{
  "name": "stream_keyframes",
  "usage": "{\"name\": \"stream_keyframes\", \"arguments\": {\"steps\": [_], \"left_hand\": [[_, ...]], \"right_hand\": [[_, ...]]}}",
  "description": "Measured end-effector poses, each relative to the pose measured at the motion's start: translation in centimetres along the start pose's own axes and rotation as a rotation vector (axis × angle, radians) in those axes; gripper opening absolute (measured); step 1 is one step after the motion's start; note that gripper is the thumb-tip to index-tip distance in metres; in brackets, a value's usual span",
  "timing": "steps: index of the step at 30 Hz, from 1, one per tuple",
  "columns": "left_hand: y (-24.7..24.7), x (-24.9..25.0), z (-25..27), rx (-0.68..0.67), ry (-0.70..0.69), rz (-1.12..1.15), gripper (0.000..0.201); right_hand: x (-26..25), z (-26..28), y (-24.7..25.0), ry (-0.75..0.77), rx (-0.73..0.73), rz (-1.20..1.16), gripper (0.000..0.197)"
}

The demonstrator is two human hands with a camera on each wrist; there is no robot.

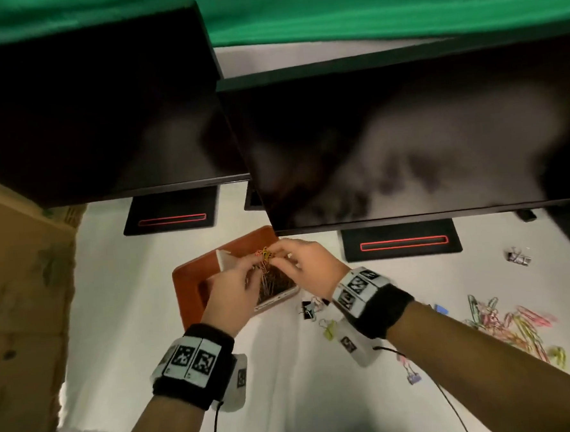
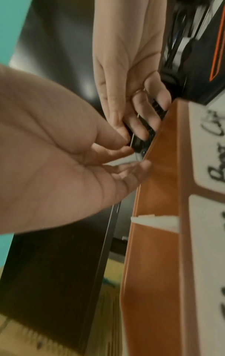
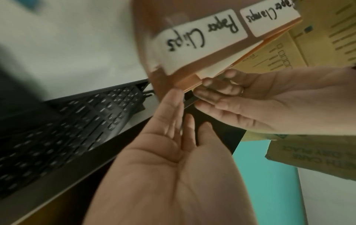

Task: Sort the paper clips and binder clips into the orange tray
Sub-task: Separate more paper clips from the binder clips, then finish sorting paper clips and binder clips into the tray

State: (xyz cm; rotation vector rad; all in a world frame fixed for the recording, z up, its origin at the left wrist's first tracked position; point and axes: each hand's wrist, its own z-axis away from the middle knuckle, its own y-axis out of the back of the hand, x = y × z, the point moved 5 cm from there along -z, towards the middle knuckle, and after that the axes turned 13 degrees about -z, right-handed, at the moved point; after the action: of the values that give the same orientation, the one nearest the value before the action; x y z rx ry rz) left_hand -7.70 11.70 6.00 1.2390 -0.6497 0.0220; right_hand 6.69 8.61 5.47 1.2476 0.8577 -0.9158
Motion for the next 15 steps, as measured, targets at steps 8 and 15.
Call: {"name": "stream_keyframes", "arguments": {"steps": [8,15], "left_hand": [[-8.1,9.1,2.8,-0.275,-0.385,0.041,0.022],[-17.4,16.1,3.5,-0.431,-0.483,-0.103,0.037]], "right_hand": [[11.5,12.9,11.2,-0.324,0.042,0.335,0.027],[15.9,17.7,13.0,-0.502,-0.096,0.327,0.037]]}}
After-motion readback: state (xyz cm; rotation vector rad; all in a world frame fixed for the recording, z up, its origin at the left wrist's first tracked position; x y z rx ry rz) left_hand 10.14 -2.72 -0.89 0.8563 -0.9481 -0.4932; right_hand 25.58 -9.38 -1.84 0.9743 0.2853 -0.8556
